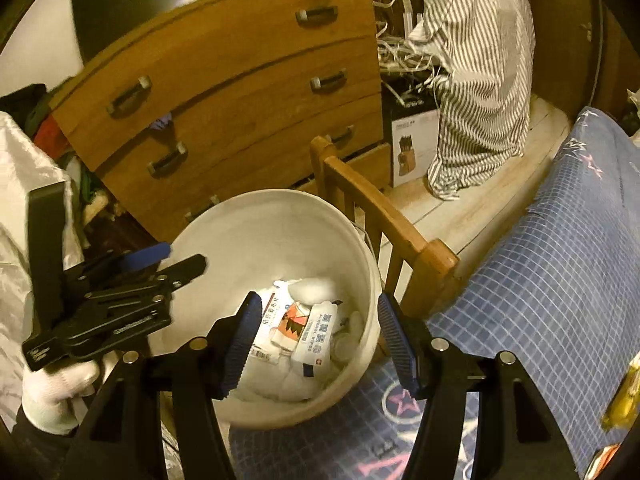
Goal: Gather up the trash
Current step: 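Open both tools over the bucket to drop foam and cap, then grasp the red-white paper carton with left tool while right tool grasps red cigarette box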
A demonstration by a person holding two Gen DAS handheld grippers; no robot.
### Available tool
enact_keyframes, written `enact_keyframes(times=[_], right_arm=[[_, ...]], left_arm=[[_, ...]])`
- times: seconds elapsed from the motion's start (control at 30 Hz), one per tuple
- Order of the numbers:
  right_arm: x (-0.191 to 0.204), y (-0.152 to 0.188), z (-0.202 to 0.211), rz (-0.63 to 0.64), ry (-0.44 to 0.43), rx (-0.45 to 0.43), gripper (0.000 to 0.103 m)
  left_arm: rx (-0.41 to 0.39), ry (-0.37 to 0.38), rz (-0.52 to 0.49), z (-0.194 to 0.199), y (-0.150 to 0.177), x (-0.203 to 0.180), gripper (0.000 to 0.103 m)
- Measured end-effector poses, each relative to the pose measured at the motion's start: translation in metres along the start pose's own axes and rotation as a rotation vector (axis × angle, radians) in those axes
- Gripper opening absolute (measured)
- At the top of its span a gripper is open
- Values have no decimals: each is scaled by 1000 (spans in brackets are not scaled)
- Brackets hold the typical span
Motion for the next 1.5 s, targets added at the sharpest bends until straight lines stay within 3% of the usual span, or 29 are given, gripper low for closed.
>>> enact_keyframes(times=[0.2,0.33,0.57,0.8,1.0,1.17,1.23,1.5], right_arm=[[-34,67,65,-38,33,-119,62],[-79,139,113,-113,68,-174,65],[-196,285,200,-330,232,-220,65],[-307,394,272,-492,418,-259,65],[-345,427,290,-538,430,-290,65],[-362,430,290,-554,423,-302,65],[-363,428,290,-548,420,-308,65],[-378,401,277,-466,436,-286,56]], left_arm=[[0,117,-115,5,28,-74,60],[28,217,-235,2,57,-141,61],[104,412,-473,-12,121,-281,64],[108,550,-678,-18,167,-407,64],[90,601,-791,-40,169,-487,64],[110,600,-836,-62,165,-511,64],[137,614,-837,-69,168,-516,51],[165,653,-823,-70,173,-530,18]])
Point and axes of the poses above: each gripper's, at about its wrist camera, not at the fingertips, and z roughly against the way its jaws point, x to its left, y to its underside, the point moved 8 cm from there along -z, roughly the way its jaws point, and after that the axes turned 4 degrees about y, right-handed, at the moved point
